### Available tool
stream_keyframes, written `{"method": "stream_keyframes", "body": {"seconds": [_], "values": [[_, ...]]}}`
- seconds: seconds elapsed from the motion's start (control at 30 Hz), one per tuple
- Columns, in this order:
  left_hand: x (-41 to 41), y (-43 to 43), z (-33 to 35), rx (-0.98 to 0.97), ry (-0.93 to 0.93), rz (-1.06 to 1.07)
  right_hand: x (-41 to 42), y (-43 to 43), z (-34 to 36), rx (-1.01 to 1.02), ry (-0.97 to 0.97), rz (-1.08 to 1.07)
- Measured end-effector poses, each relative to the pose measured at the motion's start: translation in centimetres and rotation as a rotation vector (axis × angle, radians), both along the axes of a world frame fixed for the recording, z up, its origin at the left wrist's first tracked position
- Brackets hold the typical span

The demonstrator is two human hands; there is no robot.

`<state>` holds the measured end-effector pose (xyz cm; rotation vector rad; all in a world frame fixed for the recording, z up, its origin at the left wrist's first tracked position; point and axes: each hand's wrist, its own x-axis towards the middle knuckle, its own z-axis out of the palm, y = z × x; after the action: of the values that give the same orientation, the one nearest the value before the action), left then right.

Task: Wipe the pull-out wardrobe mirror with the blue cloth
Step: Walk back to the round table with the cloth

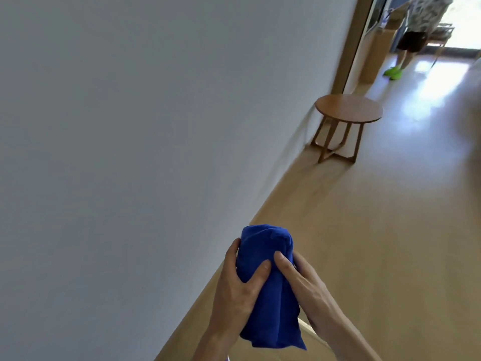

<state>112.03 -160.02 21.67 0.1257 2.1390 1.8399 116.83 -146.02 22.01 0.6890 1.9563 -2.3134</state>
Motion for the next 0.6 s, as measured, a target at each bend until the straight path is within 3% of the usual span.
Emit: {"method": "stream_keyframes", "body": {"seconds": [0.6], "values": [[-16.8, 9.7, -1.0, 0.005, 0.041, -0.41, -11.5, 6.5, 0.1, 0.082, -0.055, -0.409]]}}
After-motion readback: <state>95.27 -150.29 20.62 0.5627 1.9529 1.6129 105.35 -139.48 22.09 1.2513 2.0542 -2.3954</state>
